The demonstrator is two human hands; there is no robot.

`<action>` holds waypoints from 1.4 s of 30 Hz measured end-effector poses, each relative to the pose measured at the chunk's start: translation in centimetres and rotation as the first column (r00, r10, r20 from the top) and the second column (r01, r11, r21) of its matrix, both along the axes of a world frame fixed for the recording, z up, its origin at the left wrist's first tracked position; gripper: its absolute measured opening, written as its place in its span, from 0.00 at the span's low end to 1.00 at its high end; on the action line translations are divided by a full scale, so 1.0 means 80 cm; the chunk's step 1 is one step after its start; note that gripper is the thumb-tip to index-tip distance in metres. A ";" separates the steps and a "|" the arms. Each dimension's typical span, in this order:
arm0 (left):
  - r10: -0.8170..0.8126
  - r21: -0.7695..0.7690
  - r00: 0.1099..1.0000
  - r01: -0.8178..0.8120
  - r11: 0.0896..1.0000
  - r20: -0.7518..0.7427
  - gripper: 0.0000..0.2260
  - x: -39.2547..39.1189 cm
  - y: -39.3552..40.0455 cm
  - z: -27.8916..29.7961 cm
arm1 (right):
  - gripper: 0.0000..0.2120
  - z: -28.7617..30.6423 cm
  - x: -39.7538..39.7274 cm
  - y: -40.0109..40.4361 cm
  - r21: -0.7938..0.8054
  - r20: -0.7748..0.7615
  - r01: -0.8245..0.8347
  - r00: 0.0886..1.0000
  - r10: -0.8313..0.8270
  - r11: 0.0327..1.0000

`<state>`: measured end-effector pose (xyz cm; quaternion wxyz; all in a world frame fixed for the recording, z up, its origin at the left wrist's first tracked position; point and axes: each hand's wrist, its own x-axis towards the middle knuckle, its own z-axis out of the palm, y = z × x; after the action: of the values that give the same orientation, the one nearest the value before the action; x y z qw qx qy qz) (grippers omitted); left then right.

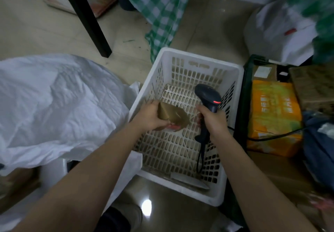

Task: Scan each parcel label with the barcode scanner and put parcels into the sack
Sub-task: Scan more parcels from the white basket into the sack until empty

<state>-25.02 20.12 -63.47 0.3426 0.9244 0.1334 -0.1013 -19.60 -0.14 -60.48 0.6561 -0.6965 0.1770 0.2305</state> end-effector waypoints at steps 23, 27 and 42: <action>0.523 -0.821 0.853 -0.306 0.483 -0.010 0.12 -0.224 -0.031 0.288 | 0.08 0.237 -0.167 0.004 0.235 0.319 -0.025 0.946 -0.053 0.972; 0.370 -0.780 0.928 -0.261 0.569 -0.040 0.08 -0.240 -0.038 0.296 | 0.13 0.256 -0.181 0.017 0.319 0.356 -0.053 0.932 -0.068 0.946; 0.482 -0.761 0.876 -0.295 0.578 0.027 0.19 -0.236 -0.047 0.320 | 0.10 0.273 -0.192 0.021 0.140 0.550 -0.274 0.821 0.155 0.951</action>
<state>-43.93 16.40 -37.89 0.7118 0.6585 0.2411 0.0400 -34.99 1.55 -38.61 0.7196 -0.6740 -0.1176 0.1186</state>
